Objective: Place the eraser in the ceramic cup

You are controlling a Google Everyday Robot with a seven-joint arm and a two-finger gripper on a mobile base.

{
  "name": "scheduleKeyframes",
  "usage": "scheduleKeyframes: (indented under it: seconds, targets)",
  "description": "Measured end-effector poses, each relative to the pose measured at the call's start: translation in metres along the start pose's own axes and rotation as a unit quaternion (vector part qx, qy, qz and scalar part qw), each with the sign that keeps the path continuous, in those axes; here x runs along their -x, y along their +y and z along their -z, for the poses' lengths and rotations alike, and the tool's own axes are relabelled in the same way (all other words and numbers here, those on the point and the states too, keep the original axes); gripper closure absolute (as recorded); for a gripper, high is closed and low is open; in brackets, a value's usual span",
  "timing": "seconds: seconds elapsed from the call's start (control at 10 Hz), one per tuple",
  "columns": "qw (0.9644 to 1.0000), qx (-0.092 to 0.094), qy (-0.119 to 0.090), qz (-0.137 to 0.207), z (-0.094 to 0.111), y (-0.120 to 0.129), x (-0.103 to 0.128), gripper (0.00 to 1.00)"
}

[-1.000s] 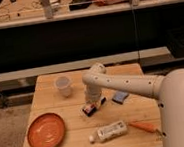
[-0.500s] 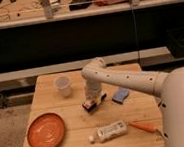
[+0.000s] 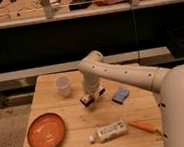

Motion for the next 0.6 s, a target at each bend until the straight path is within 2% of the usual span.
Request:
scheduleKeyframes:
  seconds: [0.2, 0.6]
  targets:
    - [1.0000, 0.002, 0.007, -0.004, 0.004, -0.008, -0.007, 1.00]
    - [0.9998, 0.001, 0.019, -0.003, 0.023, -0.037, -0.005, 1.00]
